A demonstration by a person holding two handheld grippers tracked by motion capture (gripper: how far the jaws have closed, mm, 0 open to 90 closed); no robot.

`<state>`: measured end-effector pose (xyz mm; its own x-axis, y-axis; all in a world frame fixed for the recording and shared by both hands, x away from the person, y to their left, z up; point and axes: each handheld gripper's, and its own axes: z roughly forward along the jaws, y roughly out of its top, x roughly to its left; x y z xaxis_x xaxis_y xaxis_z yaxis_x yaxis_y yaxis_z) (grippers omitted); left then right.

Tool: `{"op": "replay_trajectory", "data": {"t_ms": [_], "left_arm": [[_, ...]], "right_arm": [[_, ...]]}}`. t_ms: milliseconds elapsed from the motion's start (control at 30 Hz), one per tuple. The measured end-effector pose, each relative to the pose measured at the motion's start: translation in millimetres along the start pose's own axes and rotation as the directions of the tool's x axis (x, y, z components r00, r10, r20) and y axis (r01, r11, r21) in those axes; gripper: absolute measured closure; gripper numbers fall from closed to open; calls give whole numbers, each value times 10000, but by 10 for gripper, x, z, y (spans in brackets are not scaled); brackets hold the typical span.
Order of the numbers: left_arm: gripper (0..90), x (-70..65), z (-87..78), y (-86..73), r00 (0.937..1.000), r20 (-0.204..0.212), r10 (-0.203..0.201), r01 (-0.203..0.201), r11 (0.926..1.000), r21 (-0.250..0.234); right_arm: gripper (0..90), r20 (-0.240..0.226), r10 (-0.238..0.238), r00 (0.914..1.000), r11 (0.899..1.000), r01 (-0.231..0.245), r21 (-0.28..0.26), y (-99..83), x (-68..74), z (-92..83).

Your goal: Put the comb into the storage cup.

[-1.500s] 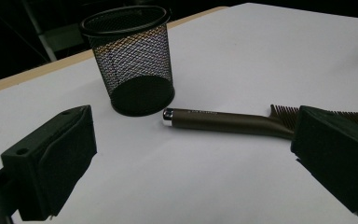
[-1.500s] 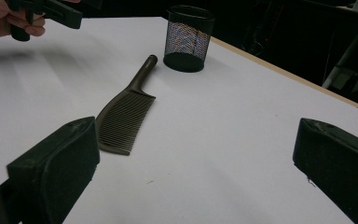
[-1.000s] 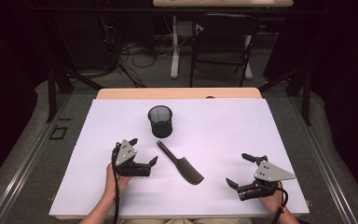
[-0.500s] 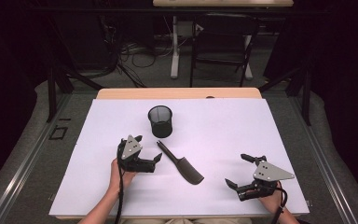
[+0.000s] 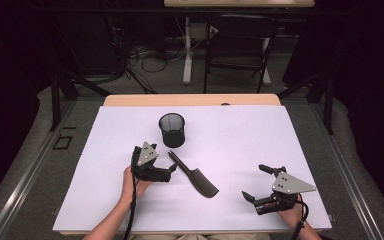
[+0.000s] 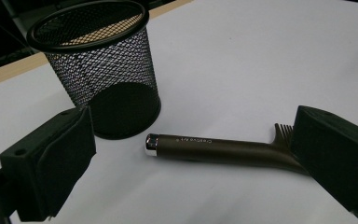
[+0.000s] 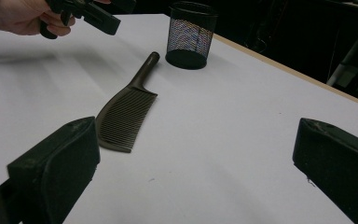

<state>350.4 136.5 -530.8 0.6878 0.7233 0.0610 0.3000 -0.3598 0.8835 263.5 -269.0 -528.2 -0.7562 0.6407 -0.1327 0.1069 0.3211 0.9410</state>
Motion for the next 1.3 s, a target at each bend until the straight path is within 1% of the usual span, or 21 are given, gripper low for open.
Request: {"op": "replay_trajectory", "data": {"t_ms": [100, 133, 167, 233, 267, 333, 367, 467, 533, 567, 633, 733, 833, 900, 1000, 1100, 1200, 1267, 1300], "left_arm": [[44, -7, 20, 16, 10000, -37, 38, -38, 10000, 77], [68, -9, 45, 34, 9999, -60, 96, -95, 9997, 207], [95, -9, 45, 34, 9999, -60, 96, -95, 9997, 207], [160, -5, 89, 53, 9999, -115, 120, -115, 9992, 386], [163, -2, 100, 59, 9998, -135, 120, -114, 9990, 424], [242, 2, 111, 65, 9998, -150, 115, -109, 9990, 439], [263, 10, 133, 74, 9997, -196, 150, -140, 9987, 497], [371, 17, 162, 78, 9996, -232, 143, -130, 9985, 529], [457, 28, 201, 74, 9994, -293, 159, -138, 9973, 716], [502, 39, 213, 73, 9996, -256, 153, -132, 9968, 786], [609, 61, 230, 78, 9998, -206, -17, 34, 9968, 804], [741, 109, 259, 104, 9999, 3, -172, 171, 9962, 854], [840, 127, 299, 124, 9998, 82, -169, 161, 9954, 947], [888, 136, 334, 134, 9999, 46, -91, 85, 9939, 1095], [900, 157, 404, 157, 9998, 81, -169, 157, 9910, 1330], [900, 177, 481, 196, 9999, 135, -88, 64, 9862, 1653], [900, 186, 557, 213, 9999, 159, 9, -41, 9794, 2020], [900, 184, 601, 212, 9998, 163, 131, -163, 9752, 2205], [900, 183, 614, 213, 9995, 167, 260, -291, 9717, 2343]], "right_arm": [[2, -4, -19, 10000, 10000, 19, 3, 0, 0, -1], [2, -5, -23, 10000, 10000, 23, 3, 0, -1, -1], [2, 2, -31, 10000, 10000, 31, 9, -1, -1, -1], [3, 15, -21, 10000, 10000, 21, 6, -1, -1, -3], [2, 34, -33, 10000, 10000, 33, -1, 0, -3, -4], [3, 25, -42, 10000, 10000, 42, 2, 0, -3, -5], [3, 26, -40, 10000, 10000, 40, 6, 0, -3, -5], [3, 14, -26, 10000, 10000, 26, 14, -2, -2, -3], [3, 14, -32, 10000, 10000, 32, 22, -2, -3, -1], [3, 16, -29, 10000, 10000, 29, 24, -2, -4, 0], [4, 19, -33, 10000, 10000, 33, 35, -2, -4, 1], [4, 14, -36, 10000, 10000, 36, 8, 0, -2, -3], [4, 24, -35, 10000, 10000, 35, 35, -2, -7, -2], [4, 10, 3, 10000, 10000, -4, 58, -4, -7, 1], [4, 7, -12, 10000, 10000, 12, 57, -3, -3, 3], [4, 21, -38, 10000, 10000, 38, 42, -2, -4, 1], [4, 33, -17, 10000, 10000, 17, 7, -2, -7, -6], [4, 35, -42, 10000, 10000, 42, 26, -5, -13, -6], [4, 24, -43, 10000, 10000, 43, 36, -6, -14, -6]]}}
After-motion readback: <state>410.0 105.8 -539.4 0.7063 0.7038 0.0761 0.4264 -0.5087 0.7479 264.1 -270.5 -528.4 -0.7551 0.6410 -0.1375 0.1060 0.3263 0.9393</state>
